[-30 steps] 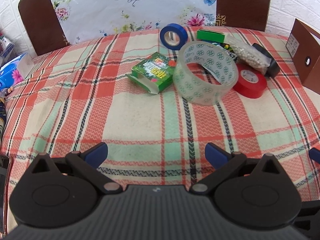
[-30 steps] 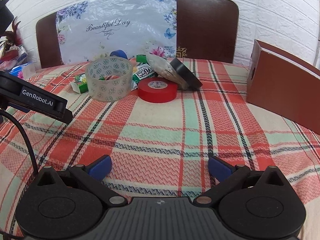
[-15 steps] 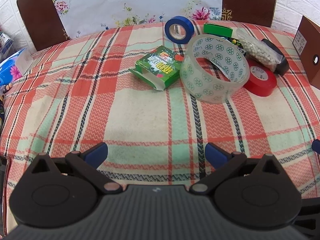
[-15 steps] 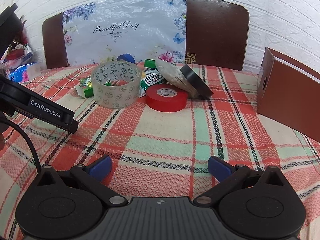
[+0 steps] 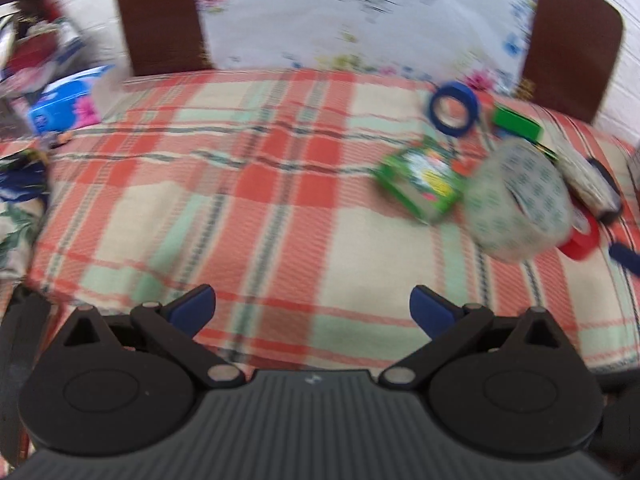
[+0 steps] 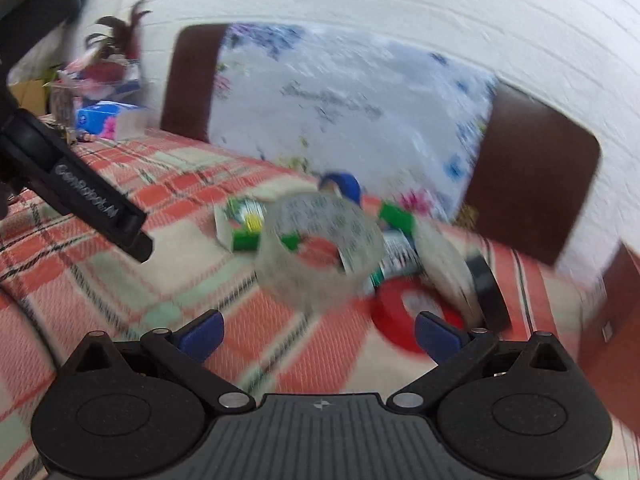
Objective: Organize objects
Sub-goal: 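Move the right tool toward the clear packing tape roll, then grasp the clear packing tape roll with the right tool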
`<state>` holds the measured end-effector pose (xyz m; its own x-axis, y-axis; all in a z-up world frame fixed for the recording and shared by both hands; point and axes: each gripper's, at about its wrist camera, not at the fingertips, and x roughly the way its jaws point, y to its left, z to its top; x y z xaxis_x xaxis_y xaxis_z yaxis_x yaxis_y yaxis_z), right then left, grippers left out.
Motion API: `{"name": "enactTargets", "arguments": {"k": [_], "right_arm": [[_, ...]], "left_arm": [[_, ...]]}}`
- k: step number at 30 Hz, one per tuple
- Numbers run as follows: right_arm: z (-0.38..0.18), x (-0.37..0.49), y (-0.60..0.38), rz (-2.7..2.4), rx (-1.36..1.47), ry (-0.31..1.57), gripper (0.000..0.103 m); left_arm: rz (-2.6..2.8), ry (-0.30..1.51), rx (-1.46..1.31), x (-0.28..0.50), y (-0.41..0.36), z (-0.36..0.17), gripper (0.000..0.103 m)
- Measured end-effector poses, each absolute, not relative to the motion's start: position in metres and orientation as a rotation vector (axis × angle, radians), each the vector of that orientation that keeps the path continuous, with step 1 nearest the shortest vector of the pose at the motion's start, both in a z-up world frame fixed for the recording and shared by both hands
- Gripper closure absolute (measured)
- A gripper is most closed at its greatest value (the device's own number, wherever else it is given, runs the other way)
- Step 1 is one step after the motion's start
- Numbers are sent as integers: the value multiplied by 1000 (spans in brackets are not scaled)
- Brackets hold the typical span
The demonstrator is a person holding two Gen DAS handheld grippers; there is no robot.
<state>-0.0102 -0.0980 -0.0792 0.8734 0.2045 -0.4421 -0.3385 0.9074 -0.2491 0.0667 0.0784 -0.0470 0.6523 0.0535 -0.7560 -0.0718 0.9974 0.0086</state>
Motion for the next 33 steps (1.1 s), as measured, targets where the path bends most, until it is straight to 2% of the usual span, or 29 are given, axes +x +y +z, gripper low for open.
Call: {"name": "enactTargets", "arguments": {"k": [4, 5, 6, 7, 13, 23, 26, 30, 32, 33], "right_arm": [[-80, 37, -83, 277, -311, 429, 5], [-79, 49, -83, 267, -282, 452, 6], [-80, 58, -86, 265, -251, 476, 14], [-80, 64, -90, 278, -209, 500, 14], [-74, 27, -116, 292, -122, 514, 15], [-83, -81, -210, -41, -237, 563, 14], [-83, -93, -246, -110, -163, 587, 6], [-83, -107, -260, -91, -125, 575, 4], [-84, -111, -259, -67, -147, 569, 4], [-85, -110, -259, -50, -151, 570, 5]], "left_arm": [[104, 875, -53, 67, 93, -48, 0], [104, 876, -55, 66, 95, -49, 0], [103, 876, -55, 65, 95, -49, 0], [99, 877, -53, 64, 95, -49, 0], [9, 858, -36, 62, 74, -43, 0], [-271, 774, 89, 52, -38, -10, 0], [-373, 778, 128, 45, -82, -6, 0], [-476, 810, 201, 35, -136, -11, 0], [-524, 858, 215, 33, -158, -19, 10], [-543, 887, 219, 32, -166, -23, 11]]}}
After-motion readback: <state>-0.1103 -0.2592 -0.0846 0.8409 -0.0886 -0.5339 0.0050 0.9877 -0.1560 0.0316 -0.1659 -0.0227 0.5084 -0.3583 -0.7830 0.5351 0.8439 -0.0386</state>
